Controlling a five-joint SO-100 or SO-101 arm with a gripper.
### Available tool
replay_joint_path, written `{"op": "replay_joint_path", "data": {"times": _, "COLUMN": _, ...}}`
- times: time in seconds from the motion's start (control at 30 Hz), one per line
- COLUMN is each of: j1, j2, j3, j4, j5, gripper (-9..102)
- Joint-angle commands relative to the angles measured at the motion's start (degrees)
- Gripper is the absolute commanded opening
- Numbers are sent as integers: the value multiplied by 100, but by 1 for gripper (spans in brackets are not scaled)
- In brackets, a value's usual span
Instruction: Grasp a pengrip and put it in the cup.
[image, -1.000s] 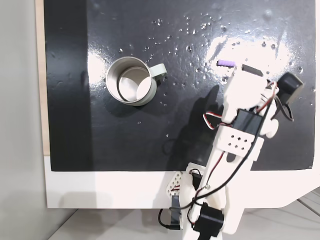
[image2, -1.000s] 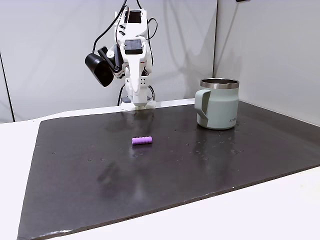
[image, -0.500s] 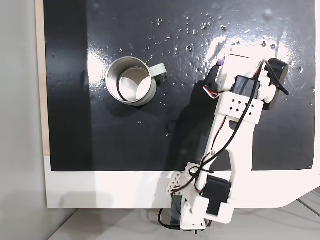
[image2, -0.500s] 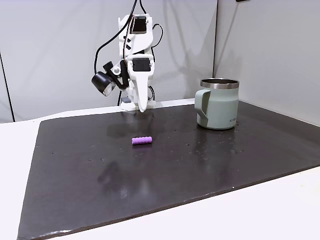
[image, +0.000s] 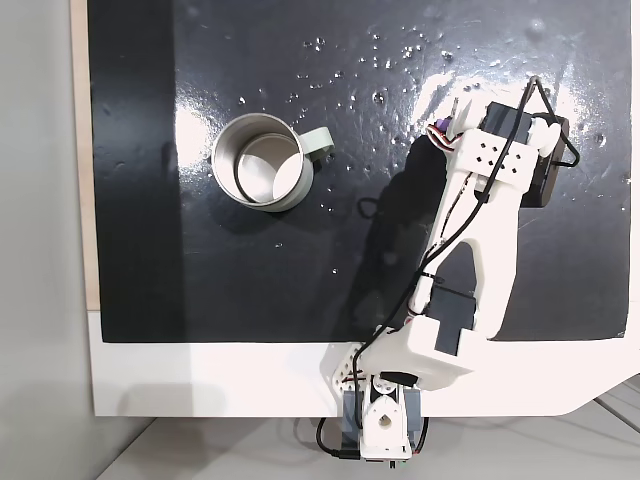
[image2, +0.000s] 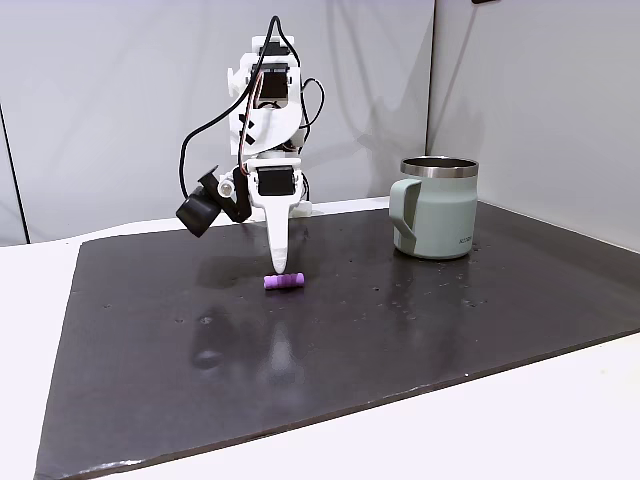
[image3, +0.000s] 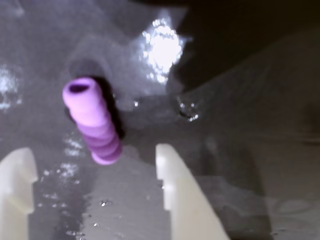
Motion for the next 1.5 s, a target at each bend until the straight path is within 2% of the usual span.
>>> {"op": "replay_joint_path", "data": {"times": 0.0, "j1": 53, "j2": -114, "j3": -615, "j4": 193, "j5": -79, "gripper": 23}}
{"op": "replay_joint_path", "data": {"times": 0.33, "j1": 123, "j2": -949, "j3": -1661, "j4": 668, "j5": -149, "gripper": 23}}
{"op": "replay_joint_path", "data": {"times": 0.47, "j1": 141, "j2": -1433, "j3": -2373, "j4": 1169, "j5": -141, "gripper": 21}}
{"op": "replay_joint_path", "data": {"times": 0.73, "j1": 299, "j2": -2514, "j3": -4210, "j4": 2338, "j5": -79, "gripper": 6}}
{"op": "replay_joint_path", "data": {"times": 0.83, "j1": 281, "j2": -3428, "j3": -5748, "j4": 3155, "j5": -105, "gripper": 0}}
{"op": "replay_joint_path", "data": {"times": 1.1, "j1": 211, "j2": -2707, "j3": -5282, "j4": 3155, "j5": -123, "gripper": 0}}
{"op": "replay_joint_path", "data": {"times": 1.47, "j1": -396, "j2": 246, "j3": -3507, "j4": 3155, "j5": -79, "gripper": 0}}
